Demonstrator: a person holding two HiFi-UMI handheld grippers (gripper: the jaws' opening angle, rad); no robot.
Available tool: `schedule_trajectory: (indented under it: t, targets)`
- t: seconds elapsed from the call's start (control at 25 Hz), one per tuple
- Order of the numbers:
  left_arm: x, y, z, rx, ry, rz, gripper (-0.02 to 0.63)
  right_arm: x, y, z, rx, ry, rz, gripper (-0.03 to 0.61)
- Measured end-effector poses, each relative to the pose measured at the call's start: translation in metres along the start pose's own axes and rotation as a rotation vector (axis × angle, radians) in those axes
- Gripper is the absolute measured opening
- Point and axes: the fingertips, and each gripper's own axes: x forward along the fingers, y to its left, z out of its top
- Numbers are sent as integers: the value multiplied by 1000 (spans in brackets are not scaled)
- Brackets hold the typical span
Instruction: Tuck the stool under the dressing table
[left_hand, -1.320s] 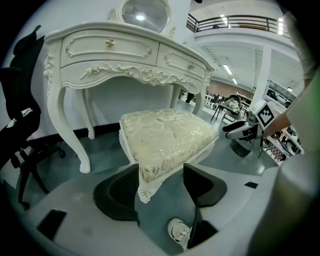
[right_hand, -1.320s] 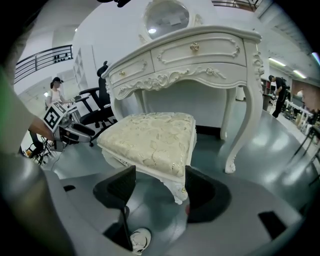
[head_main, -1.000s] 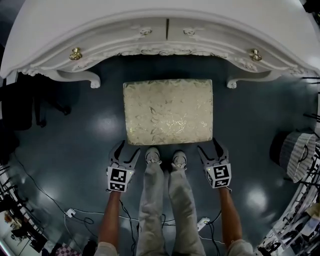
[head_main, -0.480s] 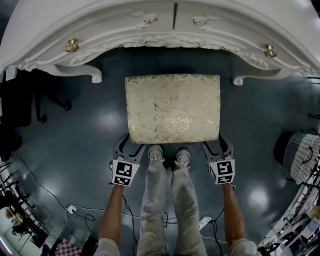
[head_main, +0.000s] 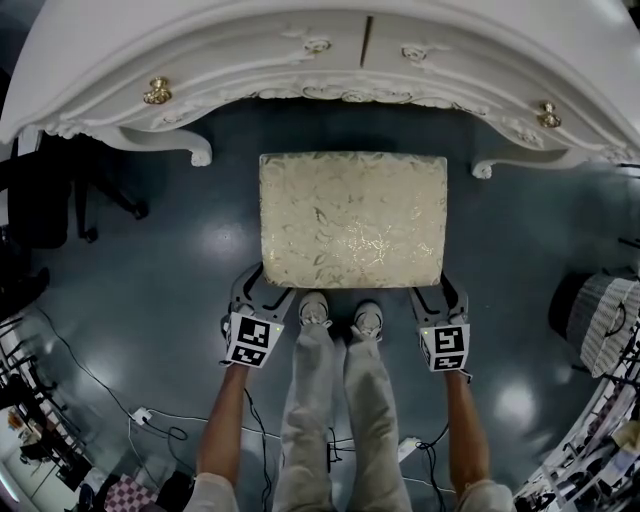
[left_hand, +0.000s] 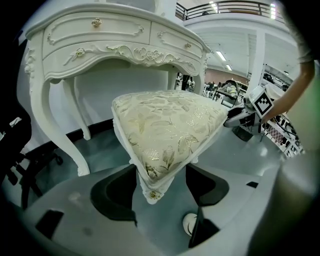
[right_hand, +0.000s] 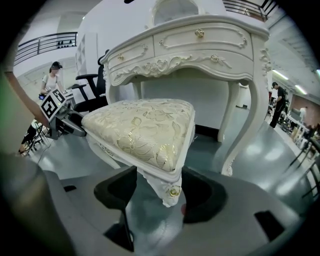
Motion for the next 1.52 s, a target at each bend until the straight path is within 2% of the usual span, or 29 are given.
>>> schedule_trajectory:
  t: [1.0,1.52]
  targets:
    - [50,63,63,48,-41,35,293,55,-41,63,-14,-67,-31,253]
    - [67,87,91,54,-45,24,295,76,-55,85,-18,-32,-59,248]
